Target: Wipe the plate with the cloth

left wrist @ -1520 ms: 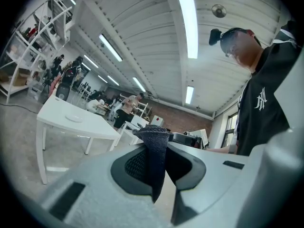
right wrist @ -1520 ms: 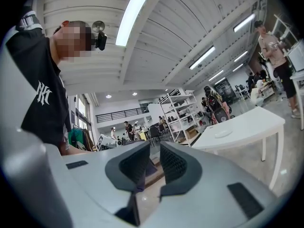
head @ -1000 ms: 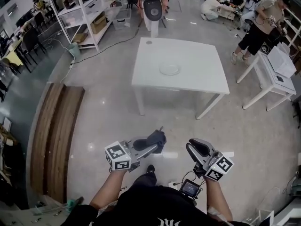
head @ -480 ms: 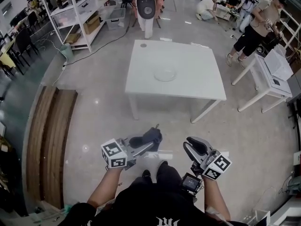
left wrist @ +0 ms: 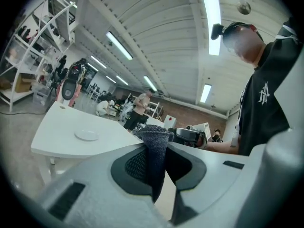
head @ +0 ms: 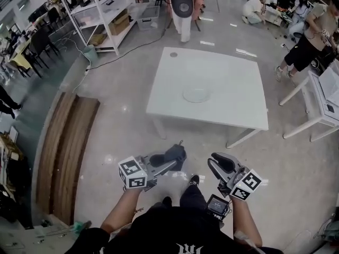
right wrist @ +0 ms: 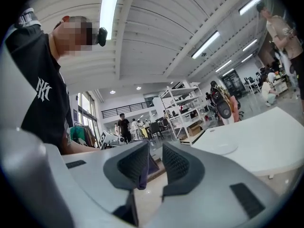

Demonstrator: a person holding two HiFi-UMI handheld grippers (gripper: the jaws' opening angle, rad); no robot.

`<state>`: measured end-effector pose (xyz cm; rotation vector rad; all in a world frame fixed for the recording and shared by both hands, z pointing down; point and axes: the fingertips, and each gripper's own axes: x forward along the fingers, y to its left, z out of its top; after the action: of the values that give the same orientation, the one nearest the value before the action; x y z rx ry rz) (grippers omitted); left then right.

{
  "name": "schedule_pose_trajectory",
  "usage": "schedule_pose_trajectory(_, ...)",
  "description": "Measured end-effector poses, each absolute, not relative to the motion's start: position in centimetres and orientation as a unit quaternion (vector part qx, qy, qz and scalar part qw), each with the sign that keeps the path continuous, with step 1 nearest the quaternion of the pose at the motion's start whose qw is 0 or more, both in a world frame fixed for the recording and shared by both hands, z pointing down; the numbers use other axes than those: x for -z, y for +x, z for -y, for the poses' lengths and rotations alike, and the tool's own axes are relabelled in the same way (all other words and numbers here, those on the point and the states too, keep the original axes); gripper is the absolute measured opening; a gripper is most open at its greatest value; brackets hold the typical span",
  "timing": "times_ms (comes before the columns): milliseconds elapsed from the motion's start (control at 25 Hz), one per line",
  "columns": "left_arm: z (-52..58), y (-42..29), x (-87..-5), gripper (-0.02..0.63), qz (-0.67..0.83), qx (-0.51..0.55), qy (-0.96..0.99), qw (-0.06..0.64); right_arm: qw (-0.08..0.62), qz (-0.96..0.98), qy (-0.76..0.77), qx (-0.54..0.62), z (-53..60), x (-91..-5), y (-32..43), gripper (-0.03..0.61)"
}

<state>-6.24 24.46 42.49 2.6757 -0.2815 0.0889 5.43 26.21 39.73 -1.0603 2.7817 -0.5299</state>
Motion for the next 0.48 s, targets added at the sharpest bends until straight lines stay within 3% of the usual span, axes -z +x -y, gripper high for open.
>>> schedule_pose_trajectory(480, -15.5, 0.9, -40.5, 0.051, 0.163, -0.042, 0.964, 0.207, 0.074, -0.938, -0.282, 0.190, -16.6, -39.7, 13.3, 0.064)
